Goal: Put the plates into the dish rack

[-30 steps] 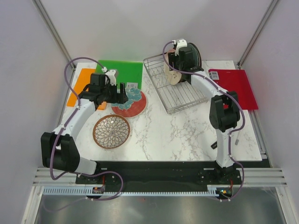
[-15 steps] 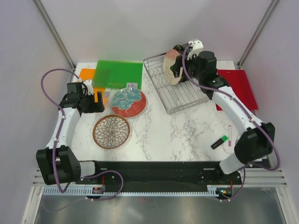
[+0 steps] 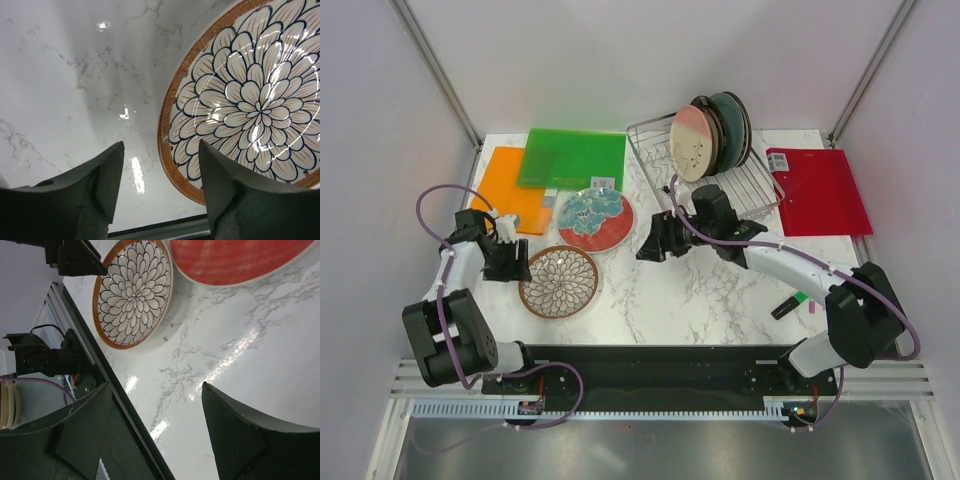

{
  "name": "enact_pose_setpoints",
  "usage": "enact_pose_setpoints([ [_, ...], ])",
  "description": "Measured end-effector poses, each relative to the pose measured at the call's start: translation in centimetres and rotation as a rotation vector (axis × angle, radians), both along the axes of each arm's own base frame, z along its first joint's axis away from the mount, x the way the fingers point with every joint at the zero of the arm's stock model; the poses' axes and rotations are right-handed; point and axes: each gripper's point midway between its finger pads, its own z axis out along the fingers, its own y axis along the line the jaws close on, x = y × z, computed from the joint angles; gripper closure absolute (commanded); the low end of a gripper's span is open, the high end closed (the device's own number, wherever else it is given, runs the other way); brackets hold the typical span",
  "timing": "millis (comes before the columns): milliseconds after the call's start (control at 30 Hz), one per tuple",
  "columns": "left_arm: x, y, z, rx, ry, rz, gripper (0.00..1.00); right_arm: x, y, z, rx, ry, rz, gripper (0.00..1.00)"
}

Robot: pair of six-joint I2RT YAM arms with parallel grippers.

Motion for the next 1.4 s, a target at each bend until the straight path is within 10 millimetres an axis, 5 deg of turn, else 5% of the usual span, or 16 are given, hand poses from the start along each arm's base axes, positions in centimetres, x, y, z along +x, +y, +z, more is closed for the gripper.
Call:
enact_pose_setpoints([
  [333,-0.3,-2.0,-3.0,-0.126,0.076,-0.135,0.67,-0.8,5.9,-5.3,0.042,0.177,0.094,0.23],
  [400,-0.5,-2.4,-3.4,-0.16,0.09,-0.148,0.84,-0.6,6.7,-6.2,0.045,0.193,0.111,0.22],
  [500,-0.1,-3.6,-2.9,-0.243,0.073,-0.157,0.97,-0.4,7.5,-6.8,0.059,0.203,0.146,0.22],
  [767,-0.7,-5.7,-1.5,-0.383,0.066,-0.197,0.98,-1.5,8.8,-9.6,0.095,0.257,0.243,0.14],
  [1033,-0.3,-6.0,-1.4,-0.411,0.06,-0.234,0.98,-1.8,11.5,-11.1,0.099,0.259,0.31,0.19],
  [1233,-0.3,-6.1,-1.5,-0.422,0.061,-0.245,0.98,-1.9,14.1,-12.1,0.119,0.255,0.338,0.37],
  [1333,-0.5,-6.0,-1.5,-0.422,0.065,-0.245,0.98,-1.9,14.4,-12.7,0.12,0.271,0.33,0.6],
  [1400,-0.5,-6.0,-1.5,-0.421,0.063,-0.252,0.98,-1.8,14.2,-13.3,0.11,0.288,0.311,0.84],
])
